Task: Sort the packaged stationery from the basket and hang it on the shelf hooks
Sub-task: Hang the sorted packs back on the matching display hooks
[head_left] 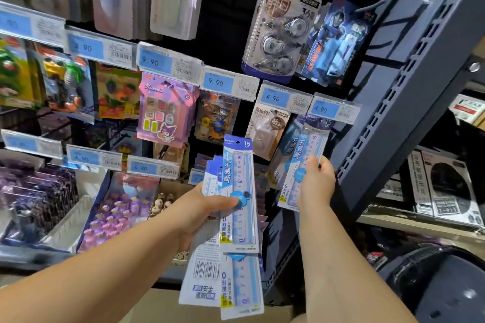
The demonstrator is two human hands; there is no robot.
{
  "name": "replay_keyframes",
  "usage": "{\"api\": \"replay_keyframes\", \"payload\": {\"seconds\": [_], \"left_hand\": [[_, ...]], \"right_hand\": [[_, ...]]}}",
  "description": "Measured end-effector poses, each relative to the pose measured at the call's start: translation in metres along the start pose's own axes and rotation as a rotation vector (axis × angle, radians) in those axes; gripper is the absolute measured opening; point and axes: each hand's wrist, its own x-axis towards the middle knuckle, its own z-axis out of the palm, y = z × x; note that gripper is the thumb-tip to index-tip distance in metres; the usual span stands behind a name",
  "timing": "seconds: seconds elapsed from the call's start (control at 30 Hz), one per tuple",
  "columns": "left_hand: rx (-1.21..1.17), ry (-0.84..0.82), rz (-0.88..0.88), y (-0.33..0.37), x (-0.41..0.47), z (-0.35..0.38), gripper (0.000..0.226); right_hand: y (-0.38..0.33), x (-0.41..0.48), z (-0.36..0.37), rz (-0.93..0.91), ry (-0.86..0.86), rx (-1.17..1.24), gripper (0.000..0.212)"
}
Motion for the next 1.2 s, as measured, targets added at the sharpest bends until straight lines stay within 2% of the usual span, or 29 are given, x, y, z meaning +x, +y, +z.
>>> {"api": "replay_keyframes", "payload": {"seconds": [0.27,0.37,0.53,0.6,0.7,0.77,0.87,0.9,0.93,1.0,1.13,1.2], "left_hand": [[-0.047,0.01,-0.013,0.003,0.005,-0.004,0.036],[-0.028,0.002,-0.002,0.003,0.008,-0.004,0.033],[-0.065,-0.008,-0.021,0.004,0.013,-0.002,0.036],[-0.065,-0.009,-0.023,0.004,0.014,-0.002,0.036],[-0.106,-0.001,-0.032,0.002,0.013,-0.003,0.039],[-0.126,0.006,-0.032,0.001,0.012,-0.008,0.042],[-0.152,-0.022,-0.015,0.002,0.008,-0.012,0.042],[-0.16,-0.035,0.006,0.002,0.007,-0.013,0.042],[-0.166,-0.047,0.032,0.002,0.006,-0.014,0.042],[-0.189,-0.065,0.07,0.003,0.003,-0.016,0.042],[-0.189,-0.019,0.069,0.001,0.001,-0.018,0.048],[-0.211,0.016,0.056,-0.001,0.0,-0.018,0.049]], "right_hand": [[0.006,-0.003,0.006,-0.01,0.021,0.008,0.034],[0.005,-0.003,0.01,-0.027,0.046,0.022,0.03],[-0.001,0.003,0.015,0.073,0.137,0.006,0.019],[-0.002,0.003,0.017,0.103,0.171,-0.021,0.022],[-0.008,-0.012,0.018,-0.039,0.217,-0.165,0.015],[-0.012,-0.027,0.023,-0.15,0.053,-0.185,0.015],[-0.02,-0.055,0.032,-0.039,-0.523,-0.144,0.03],[-0.018,-0.062,0.036,-0.019,-0.653,-0.177,0.034],[-0.016,-0.068,0.039,-0.023,-0.702,-0.212,0.036],[-0.011,-0.073,0.043,-0.017,-0.66,-0.206,0.038],[-0.007,-0.084,0.048,0.112,-0.625,-0.127,0.044],[-0.006,-0.089,0.05,0.146,-0.631,-0.141,0.034]]}}
